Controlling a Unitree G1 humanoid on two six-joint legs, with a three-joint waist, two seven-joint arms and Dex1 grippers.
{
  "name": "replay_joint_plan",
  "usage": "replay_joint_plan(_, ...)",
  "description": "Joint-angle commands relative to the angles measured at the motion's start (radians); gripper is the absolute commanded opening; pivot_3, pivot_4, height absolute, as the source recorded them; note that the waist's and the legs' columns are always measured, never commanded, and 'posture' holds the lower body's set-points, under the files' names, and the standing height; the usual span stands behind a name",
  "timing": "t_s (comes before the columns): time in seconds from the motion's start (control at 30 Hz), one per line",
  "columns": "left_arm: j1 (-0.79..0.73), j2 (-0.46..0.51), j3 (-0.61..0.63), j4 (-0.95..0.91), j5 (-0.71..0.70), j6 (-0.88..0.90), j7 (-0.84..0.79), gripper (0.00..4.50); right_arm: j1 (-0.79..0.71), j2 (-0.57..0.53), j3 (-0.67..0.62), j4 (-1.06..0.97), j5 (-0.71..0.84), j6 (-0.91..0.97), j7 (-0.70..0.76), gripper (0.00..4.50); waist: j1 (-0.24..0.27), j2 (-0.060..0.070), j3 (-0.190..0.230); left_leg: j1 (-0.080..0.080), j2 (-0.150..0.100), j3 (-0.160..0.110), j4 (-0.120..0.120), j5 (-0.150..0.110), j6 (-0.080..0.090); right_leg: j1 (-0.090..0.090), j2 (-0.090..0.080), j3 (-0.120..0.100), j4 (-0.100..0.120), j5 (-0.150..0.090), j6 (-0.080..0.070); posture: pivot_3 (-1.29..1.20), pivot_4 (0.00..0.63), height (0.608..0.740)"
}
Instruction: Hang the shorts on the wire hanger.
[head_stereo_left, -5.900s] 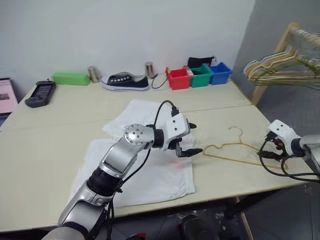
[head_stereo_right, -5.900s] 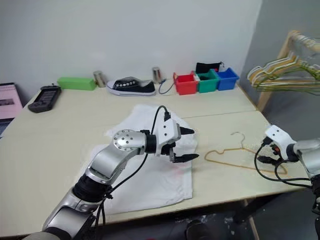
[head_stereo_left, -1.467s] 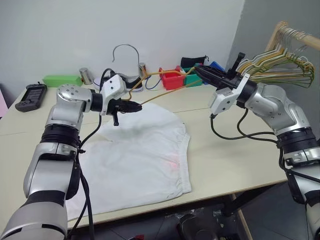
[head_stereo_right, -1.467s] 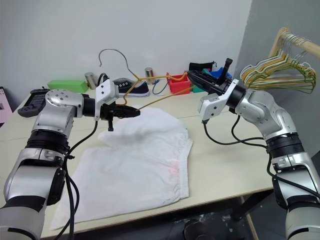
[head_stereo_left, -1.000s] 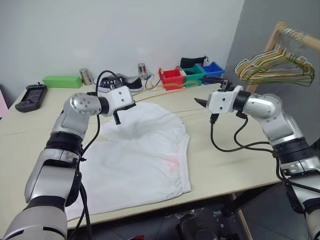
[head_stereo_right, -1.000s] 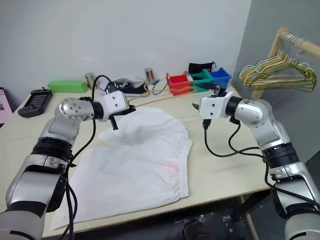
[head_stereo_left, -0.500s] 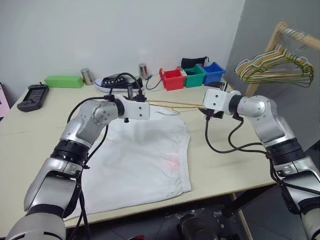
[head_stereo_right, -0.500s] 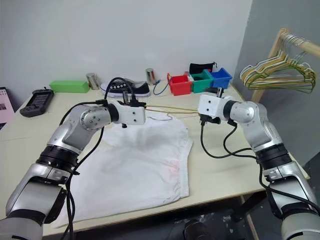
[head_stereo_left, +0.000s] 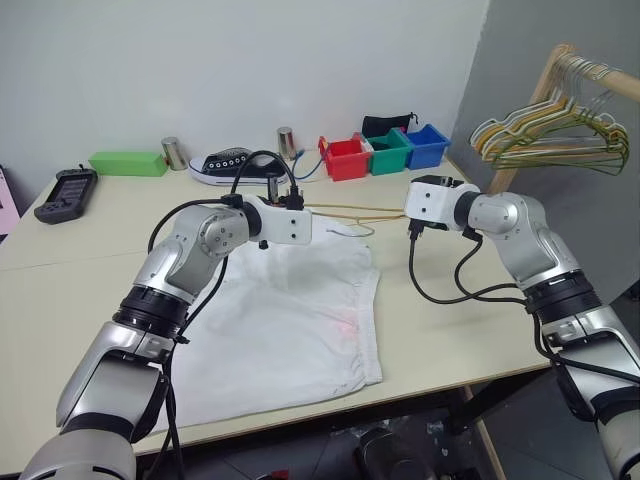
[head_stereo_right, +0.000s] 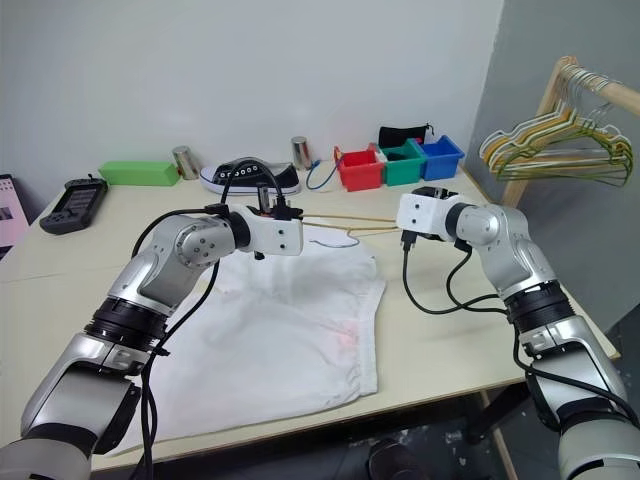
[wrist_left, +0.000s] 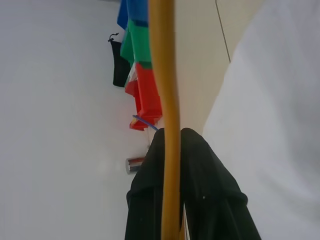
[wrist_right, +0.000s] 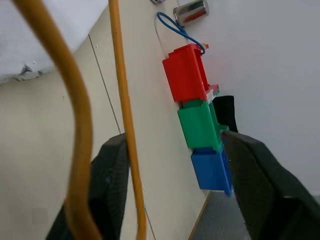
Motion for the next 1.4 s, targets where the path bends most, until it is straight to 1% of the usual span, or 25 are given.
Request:
replay_joint_plan(0.03,-0.017,0.016,0.001,-0.003,0.017,-0.004,0.009,0.00,-0.044,-0.014,-0.015,-0.023,-0.013,-0.013,-0.013,1.83,0.000,0.000,0.000,0.000,0.000,0.000,0.000,0.000,0.000,0.000,0.000,0.000,0.000,0.000,0.000,-0.24,0.012,0.740)
replay_joint_plan(0.17,-0.025,0.012,-0.006,0.004,0.024,-0.007,0.014,0.00,-0.042,-0.022,-0.014,-0.026,-0.023,-0.021,-0.015,1.03,0.000,0.000,0.000,0.000,0.000,0.000,0.000,0.000,0.000,0.000,0.000,0.000,0.000,0.000,0.000,-0.24,0.013,0.740)
replay_joint_plan(0.3,-0.034,0.012,-0.011,0.013,0.026,-0.014,0.019,0.00,-0.033,-0.025,-0.013,-0.027,-0.021,-0.027,-0.008,0.08,0.000,0.000,0.000,0.000,0.000,0.000,0.000,0.000,0.000,0.000,0.000,0.000,0.000,0.000,0.000,-0.24,0.015,0.740)
replay_joint_plan(0.4,-0.047,0.012,-0.013,0.023,0.030,-0.024,0.027,0.00,-0.027,-0.028,-0.012,-0.022,-0.020,-0.030,-0.008,0.03,0.000,0.000,0.000,0.000,0.000,0.000,0.000,0.000,0.000,0.000,0.000,0.000,0.000,0.000,0.000,-0.24,0.016,0.740)
replay_joint_plan(0.47,-0.053,0.012,-0.012,0.028,0.028,-0.031,0.028,0.55,-0.026,-0.028,-0.011,-0.022,-0.021,-0.029,-0.008,0.00,-0.001,0.000,0.000,0.000,0.000,0.000,0.000,0.000,0.000,0.000,0.000,0.000,0.000,0.000,0.000,-0.24,0.015,0.740)
replay_joint_plan(0.53,-0.059,0.007,0.003,0.032,-0.003,-0.039,0.017,0.89,-0.026,-0.028,-0.009,-0.021,-0.020,-0.027,-0.004,0.00,-0.001,0.000,0.000,0.000,0.000,0.000,0.000,0.000,0.000,0.000,0.000,0.000,0.000,0.000,0.000,-0.24,0.015,0.740)
replay_joint_plan(0.57,-0.061,0.005,0.010,0.033,-0.018,-0.045,0.011,1.22,-0.026,-0.028,-0.009,-0.021,-0.019,-0.026,-0.003,0.00,-0.001,0.000,0.000,0.000,0.000,0.000,0.000,0.000,0.000,0.000,0.000,0.000,0.000,0.000,0.000,-0.24,0.015,0.740)
replay_joint_plan(0.63,-0.064,0.010,0.027,0.038,-0.062,-0.078,-0.005,1.59,-0.025,-0.029,-0.009,-0.020,-0.016,-0.025,0.001,0.00,0.000,0.000,0.000,0.000,0.000,0.000,0.000,0.000,0.000,0.000,0.000,0.000,0.000,0.000,0.000,-0.24,0.015,0.740)
replay_joint_plan(0.8,-0.052,0.038,0.081,0.025,-0.193,-0.110,-0.072,2.80,-0.017,-0.046,-0.014,-0.014,-0.003,-0.022,0.022,0.00,-0.001,0.000,0.000,0.000,0.000,0.000,0.000,0.000,0.000,0.000,0.000,0.000,0.000,0.000,0.000,-0.24,0.016,0.740)
replay_joint_plan(0.9,-0.030,0.049,0.132,0.003,-0.287,-0.130,-0.091,3.41,0.019,-0.073,-0.042,-0.005,0.047,0.022,0.087,0.00,0.000,0.000,0.000,0.000,0.000,0.000,0.000,0.000,0.000,0.000,0.000,0.000,0.000,0.000,0.000,-0.24,0.019,0.740)
replay_joint_plan(0.93,-0.009,0.056,0.157,-0.012,-0.337,-0.126,-0.110,3.61,0.046,-0.085,-0.063,0.004,0.087,0.074,0.137,0.00,0.002,0.000,0.000,0.000,0.000,0.000,0.000,0.000,0.000,0.000,0.000,0.000,0.000,0.000,0.000,-0.24,0.021,0.740)
replay_joint_plan(1.0,0.040,0.058,0.199,-0.056,-0.435,-0.066,-0.162,3.98,0.092,-0.114,-0.091,0.022,0.145,0.144,0.215,0.00,0.003,0.000,-0.001,0.000,0.000,0.000,0.000,0.000,0.000,0.001,0.000,0.000,-0.001,0.000,0.000,-0.24,0.025,0.740)
replay_joint_plan(1.03,0.079,0.060,0.218,-0.097,-0.491,-0.012,-0.199,4.23,0.119,-0.138,-0.102,0.024,0.167,0.164,0.256,0.00,0.003,0.000,-0.001,0.000,0.000,0.000,0.000,0.000,0.000,0.002,0.000,-0.001,-0.002,0.000,0.000,-0.24,0.025,0.740)
replay_joint_plan(1.1,0.191,0.067,0.249,-0.215,-0.616,0.122,-0.273,4.43,0.181,-0.189,-0.131,-0.003,0.239,0.262,0.367,0.00,0.004,0.001,-0.001,0.000,0.000,0.000,0.000,0.000,0.000,0.002,-0.001,-0.001,-0.002,0.000,0.000,-0.25,0.031,0.740)
replay_joint_plan(1.13,0.240,0.069,0.262,-0.269,-0.665,0.177,-0.295,4.43,0.206,-0.207,-0.146,-0.022,0.277,0.331,0.418,0.00,0.005,0.001,-0.001,0.000,-0.001,0.001,0.000,0.000,0.000,0.003,-0.002,-0.001,-0.002,0.000,0.000,-0.25,0.031,0.740)
replay_joint_plan(1.27,0.414,0.068,0.306,-0.486,-0.858,0.442,-0.325,4.43,0.304,-0.297,-0.179,-0.139,0.456,0.701,0.633,0.00,0.001,0.000,0.000,0.000,-0.001,0.001,0.000,0.000,0.000,0.003,-0.003,-0.001,-0.002,-0.001,0.001,-0.25,0.036,0.740)
replay_joint_plan(1.33,0.480,0.072,0.310,-0.574,-0.909,0.529,-0.320,4.43,0.346,-0.354,-0.173,-0.181,0.530,0.862,0.716,0.00,0.001,0.000,0.001,0.000,-0.001,0.000,0.000,0.000,0.000,0.002,-0.002,0.000,-0.001,-0.001,0.001,-0.25,0.042,0.740)
replay_joint_plan(1.4,0.539,0.069,0.313,-0.653,-0.944,0.594,-0.299,4.43,0.395,-0.414,-0.173,-0.221,0.617,1.022,0.783,0.00,0.002,0.000,0.001,0.003,0.000,0.000,0.001,0.000,0.000,0.005,-0.001,-0.001,-0.001,-0.002,-0.001,-0.24,0.049,0.740)
